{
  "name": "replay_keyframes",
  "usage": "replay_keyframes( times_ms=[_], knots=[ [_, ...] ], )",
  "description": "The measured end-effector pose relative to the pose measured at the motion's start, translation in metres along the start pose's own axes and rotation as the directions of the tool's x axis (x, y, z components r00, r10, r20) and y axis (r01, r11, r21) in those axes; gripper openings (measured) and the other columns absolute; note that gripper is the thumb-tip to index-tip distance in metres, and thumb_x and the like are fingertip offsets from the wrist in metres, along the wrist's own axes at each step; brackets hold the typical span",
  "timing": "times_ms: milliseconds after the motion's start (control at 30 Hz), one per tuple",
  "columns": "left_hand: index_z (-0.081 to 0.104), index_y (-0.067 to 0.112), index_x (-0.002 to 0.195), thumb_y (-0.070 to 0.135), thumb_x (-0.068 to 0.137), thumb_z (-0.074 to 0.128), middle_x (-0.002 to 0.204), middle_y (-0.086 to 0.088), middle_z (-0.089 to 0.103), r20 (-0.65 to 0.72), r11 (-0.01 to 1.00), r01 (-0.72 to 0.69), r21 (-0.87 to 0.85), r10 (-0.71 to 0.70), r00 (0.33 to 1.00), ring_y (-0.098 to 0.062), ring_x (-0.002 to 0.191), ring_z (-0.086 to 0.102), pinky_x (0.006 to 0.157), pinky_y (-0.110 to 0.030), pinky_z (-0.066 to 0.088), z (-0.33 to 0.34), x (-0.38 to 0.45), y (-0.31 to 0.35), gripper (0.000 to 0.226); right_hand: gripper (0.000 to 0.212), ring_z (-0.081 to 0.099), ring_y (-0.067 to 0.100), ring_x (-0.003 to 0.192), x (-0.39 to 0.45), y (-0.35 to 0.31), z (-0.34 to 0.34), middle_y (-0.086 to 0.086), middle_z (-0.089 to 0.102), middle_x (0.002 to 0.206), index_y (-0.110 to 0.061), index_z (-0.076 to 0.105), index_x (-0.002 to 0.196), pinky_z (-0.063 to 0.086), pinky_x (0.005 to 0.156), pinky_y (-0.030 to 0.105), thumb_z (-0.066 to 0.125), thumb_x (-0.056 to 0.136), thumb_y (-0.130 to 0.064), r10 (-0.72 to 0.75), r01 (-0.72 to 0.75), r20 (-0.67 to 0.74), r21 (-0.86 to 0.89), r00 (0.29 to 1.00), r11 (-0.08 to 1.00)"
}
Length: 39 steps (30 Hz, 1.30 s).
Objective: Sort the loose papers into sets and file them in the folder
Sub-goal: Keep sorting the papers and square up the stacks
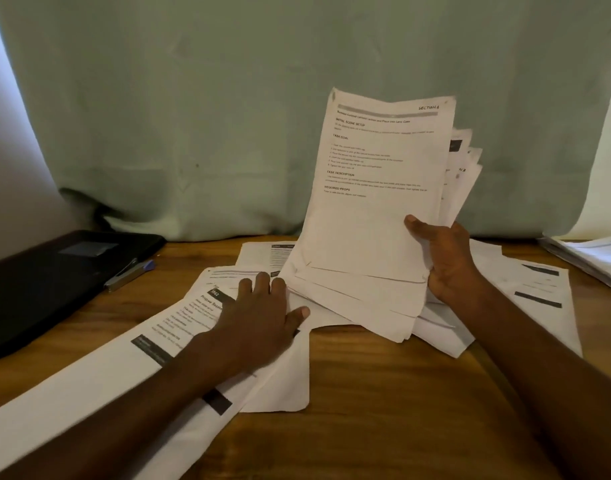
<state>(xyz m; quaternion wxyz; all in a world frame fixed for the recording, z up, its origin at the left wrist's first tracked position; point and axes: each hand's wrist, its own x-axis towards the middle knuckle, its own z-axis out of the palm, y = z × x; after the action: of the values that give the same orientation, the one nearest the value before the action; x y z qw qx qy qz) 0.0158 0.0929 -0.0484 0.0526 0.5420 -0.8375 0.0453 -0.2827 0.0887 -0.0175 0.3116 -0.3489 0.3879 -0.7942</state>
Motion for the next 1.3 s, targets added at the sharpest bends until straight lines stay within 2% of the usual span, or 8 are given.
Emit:
replay_keyframes(
  times_ms=[300, 534, 600, 667, 734, 800, 1000, 1301],
  knots=[
    [0.053, 0.017, 0.119, 0.048, 0.106, 0.039, 0.123, -0.004, 0.046, -0.279, 0.949, -0.113, -0.295, 0.028, 0.96, -0.018, 0.109, 0.041, 0.094, -0.034, 0.044, 0.027, 0.063, -0.014, 0.037, 0.075, 0.07, 0.024, 0.112, 0.007, -0.009, -0.01, 0.005, 0.072, 0.126, -0.009, 0.064, 0.133, 0.059, 0.09, 0.035, 0.09, 0.067, -0.031, 0.009, -0.006, -0.091, 0.025, 0.996, 1.0],
    [0.063, 0.013, 0.116, 0.024, 0.099, 0.06, 0.115, -0.008, 0.056, -0.378, 0.955, -0.165, -0.247, 0.062, 0.924, -0.028, 0.109, 0.054, 0.084, -0.036, 0.044, 0.014, 0.109, -0.044, 0.021, 0.044, 0.07, 0.028, 0.109, 0.001, -0.002, -0.008, 0.008, 0.072, 0.124, -0.011, 0.064, 0.134, 0.06, 0.083, 0.039, 0.073, 0.091, -0.017, 0.136, -0.135, -0.004, 0.079, 0.991, 0.988],
    [0.067, 0.009, 0.107, 0.026, 0.106, 0.049, 0.107, -0.01, 0.065, -0.483, 0.856, -0.175, -0.487, -0.097, 0.87, -0.029, 0.101, 0.063, 0.081, -0.035, 0.045, -0.002, 0.116, -0.04, 0.025, 0.04, 0.07, 0.027, 0.109, 0.001, -0.001, -0.007, 0.007, 0.072, 0.125, -0.012, 0.063, 0.135, 0.059, 0.087, 0.042, 0.068, 0.095, -0.014, 0.129, -0.13, 0.024, 0.087, 0.991, 0.988],
    [0.07, 0.01, 0.111, 0.043, 0.108, 0.042, 0.107, -0.009, 0.072, -0.362, 0.51, -0.189, -0.839, -0.264, 0.894, -0.025, 0.1, 0.067, 0.087, -0.036, 0.051, -0.028, 0.113, -0.027, 0.043, 0.041, 0.068, 0.028, 0.113, 0.002, -0.003, -0.006, 0.008, 0.07, 0.128, -0.012, 0.062, 0.137, 0.057, 0.092, 0.044, 0.067, 0.096, -0.012, 0.092, -0.095, 0.036, 0.076, 0.995, 0.993],
    [0.07, 0.014, 0.115, 0.069, 0.097, 0.044, 0.103, -0.003, 0.076, -0.093, 0.103, -0.079, -0.992, -0.141, 0.986, -0.02, 0.099, 0.07, 0.09, -0.038, 0.054, -0.051, 0.11, -0.014, 0.063, 0.041, 0.069, 0.025, 0.113, 0.0, -0.007, -0.003, 0.008, 0.07, 0.129, -0.011, 0.061, 0.137, 0.057, 0.093, 0.042, 0.066, 0.096, -0.01, 0.045, -0.048, 0.057, 0.048, 0.997, 0.998],
    [0.07, 0.017, 0.115, 0.075, 0.083, 0.061, 0.099, 0.002, 0.077, -0.036, -0.046, -0.034, -0.998, 0.055, 0.998, -0.017, 0.098, 0.072, 0.094, -0.039, 0.053, -0.059, 0.103, -0.003, 0.068, 0.041, 0.07, 0.023, 0.11, -0.004, -0.009, 0.004, 0.007, 0.071, 0.127, -0.009, 0.062, 0.136, 0.058, 0.091, 0.039, 0.067, 0.094, -0.007, 0.02, -0.022, 0.077, 0.026, 0.997, 0.999],
    [0.069, 0.01, 0.127, 0.022, 0.079, 0.086, 0.119, -0.006, 0.075, -0.199, -0.126, -0.194, -0.973, 0.035, 0.979, -0.024, 0.111, 0.072, 0.101, -0.042, 0.055, -0.036, 0.095, 0.0, 0.052, 0.04, 0.072, 0.02, 0.104, -0.016, -0.017, 0.019, 0.009, 0.072, 0.122, -0.005, 0.063, 0.133, 0.06, 0.08, 0.029, 0.065, 0.093, -0.001, 0.006, 0.003, 0.177, -0.052, 0.984, 0.999],
    [0.071, 0.016, 0.117, 0.003, 0.089, 0.075, 0.11, 0.0, 0.078, -0.369, -0.147, -0.41, -0.9, -0.241, 0.898, -0.02, 0.102, 0.074, 0.086, -0.031, 0.061, -0.036, 0.085, 0.002, 0.031, 0.074, 0.069, 0.022, 0.116, -0.029, -0.011, 0.029, 0.005, 0.072, 0.124, -0.011, 0.06, 0.136, 0.055, 0.098, 0.034, 0.083, 0.067, -0.02, 0.026, 0.005, 0.282, -0.109, 0.959, 0.994]
  ],
)
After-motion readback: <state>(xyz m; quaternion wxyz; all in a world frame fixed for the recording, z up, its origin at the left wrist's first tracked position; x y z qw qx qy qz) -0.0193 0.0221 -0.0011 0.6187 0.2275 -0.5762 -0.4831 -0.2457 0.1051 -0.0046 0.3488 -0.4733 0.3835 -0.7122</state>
